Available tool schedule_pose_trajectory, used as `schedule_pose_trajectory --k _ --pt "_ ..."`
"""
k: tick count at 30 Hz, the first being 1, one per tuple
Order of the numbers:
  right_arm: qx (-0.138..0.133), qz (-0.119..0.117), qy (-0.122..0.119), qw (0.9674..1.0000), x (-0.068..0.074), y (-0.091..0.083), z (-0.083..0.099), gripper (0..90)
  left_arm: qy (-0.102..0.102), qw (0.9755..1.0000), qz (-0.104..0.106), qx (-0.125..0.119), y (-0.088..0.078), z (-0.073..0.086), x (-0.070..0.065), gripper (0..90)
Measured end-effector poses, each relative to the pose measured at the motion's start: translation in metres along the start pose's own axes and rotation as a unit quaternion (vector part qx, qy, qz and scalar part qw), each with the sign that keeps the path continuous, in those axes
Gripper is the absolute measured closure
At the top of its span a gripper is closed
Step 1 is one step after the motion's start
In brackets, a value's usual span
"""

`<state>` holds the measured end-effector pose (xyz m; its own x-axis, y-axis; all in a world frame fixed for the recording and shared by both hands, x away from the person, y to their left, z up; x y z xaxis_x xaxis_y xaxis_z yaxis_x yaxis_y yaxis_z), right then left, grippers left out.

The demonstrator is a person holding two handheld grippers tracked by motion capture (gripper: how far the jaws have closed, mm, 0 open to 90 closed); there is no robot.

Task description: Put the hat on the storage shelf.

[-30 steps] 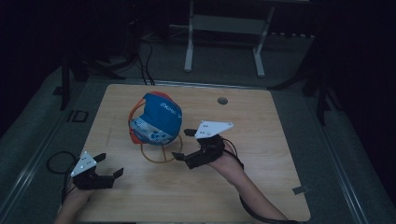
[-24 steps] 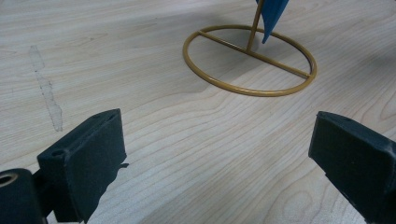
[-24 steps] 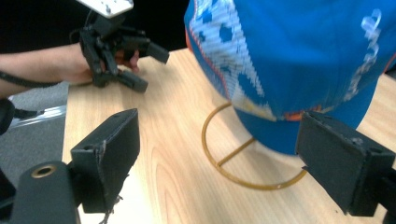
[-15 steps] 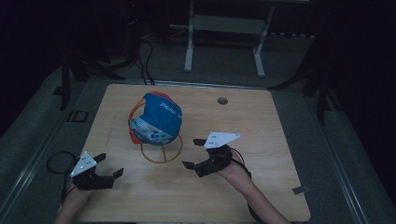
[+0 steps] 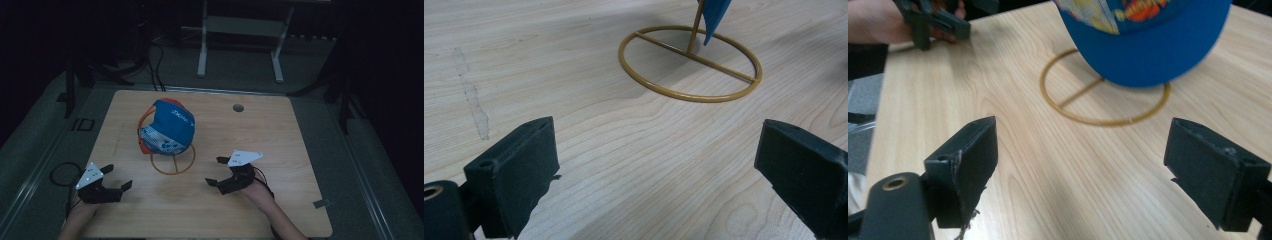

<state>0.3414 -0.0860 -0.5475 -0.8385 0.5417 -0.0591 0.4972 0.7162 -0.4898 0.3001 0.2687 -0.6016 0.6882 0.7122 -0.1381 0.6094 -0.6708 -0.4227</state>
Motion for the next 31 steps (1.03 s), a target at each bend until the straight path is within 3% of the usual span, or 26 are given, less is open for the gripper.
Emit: schedule_pose_trajectory --k 5,14,18,25,31 --pt "0.013 0.006 0.002 0.9999 -0.010 -0.001 0.019 14.0 0.000 1.0000 0.000 0.000 0.000 0.000 0.000 4.2" --pt "0.027 0.023 0.027 0.9990 -0.036 -0.011 0.048 14.0 0.002 1.0000 -0.001 0.003 0.001 0.001 0.000 4.2" --pt "0.033 0.030 0.031 0.9985 -0.044 -0.013 0.055 14.0 0.001 1.0000 0.001 0.002 0.000 0.001 0.000 4.2" --pt "0.032 0.051 0.059 0.9965 -0.063 -0.020 0.066 14.2 0.001 1.0000 0.001 0.004 0.001 0.002 0.000 4.2" --pt "0.032 0.054 0.058 0.9963 -0.064 -0.019 0.068 14.3 0.002 1.0000 0.003 0.004 0.001 0.002 -0.001 4.3"
Point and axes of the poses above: each handheld gripper's, and its own axes: y roughly forward along the jaws, z roughly out of its underside, x roughly to its left, the point moved 7 cm from there along y, roughly forward along the jaws, and after that the axes turned 12 degrees about z, right-handed, at the moved point
